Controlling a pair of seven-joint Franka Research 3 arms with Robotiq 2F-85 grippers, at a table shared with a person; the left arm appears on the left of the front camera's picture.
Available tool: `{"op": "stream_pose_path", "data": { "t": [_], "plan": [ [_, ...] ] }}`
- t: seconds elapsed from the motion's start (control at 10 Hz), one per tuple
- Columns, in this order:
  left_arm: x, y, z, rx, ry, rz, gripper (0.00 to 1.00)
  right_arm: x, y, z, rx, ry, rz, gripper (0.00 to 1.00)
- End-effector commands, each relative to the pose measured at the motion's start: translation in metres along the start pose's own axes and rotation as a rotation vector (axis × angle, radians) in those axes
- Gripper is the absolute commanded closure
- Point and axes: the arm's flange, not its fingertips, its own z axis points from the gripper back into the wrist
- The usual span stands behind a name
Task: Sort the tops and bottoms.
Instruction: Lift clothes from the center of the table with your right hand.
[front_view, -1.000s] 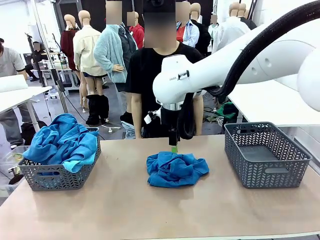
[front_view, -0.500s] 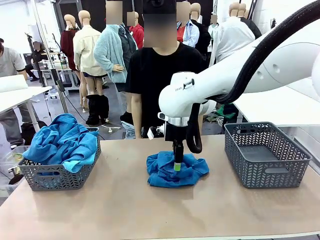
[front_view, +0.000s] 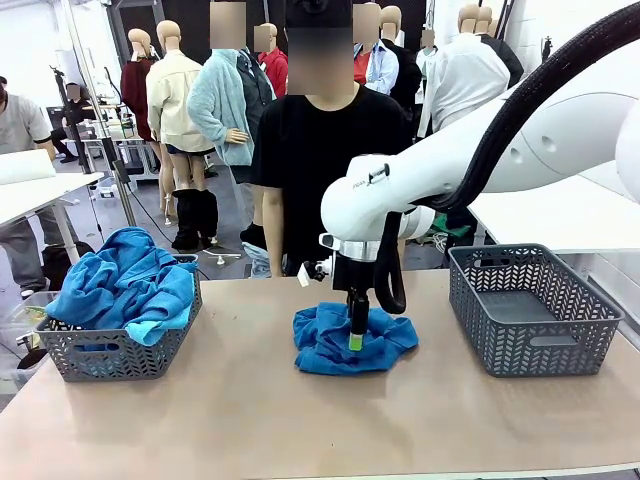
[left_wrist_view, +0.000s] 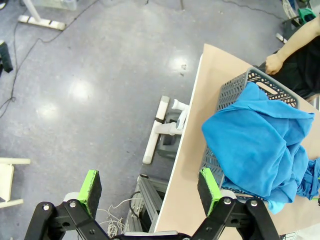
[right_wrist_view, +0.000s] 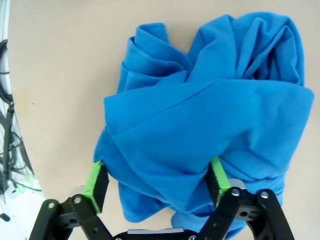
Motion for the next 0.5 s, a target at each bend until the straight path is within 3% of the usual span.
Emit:
{"op": "stream_pose_path", "data": {
  "t": [0.0,0.3,0.4],
  "plan": [
    [-0.0020,0.0006,0.0014,-0.009,-0.002,0.003,0.00,0.0076,-0.0036,0.0013,0.008,0.034,-0.005,0.39],
    [-0.0020,0.0006,0.0014,-0.009,-0.002,0.003,0.00,0.0101,-0.0045,0.0010,0.002,0.046,-0.007,0.98],
    [-0.0020,0.0006,0.0014,-0.009,-0.002,0.003,0.00,0.0101,-0.0044,0.0006,0.000,0.046,-0.010,1.00]
  ]
}}
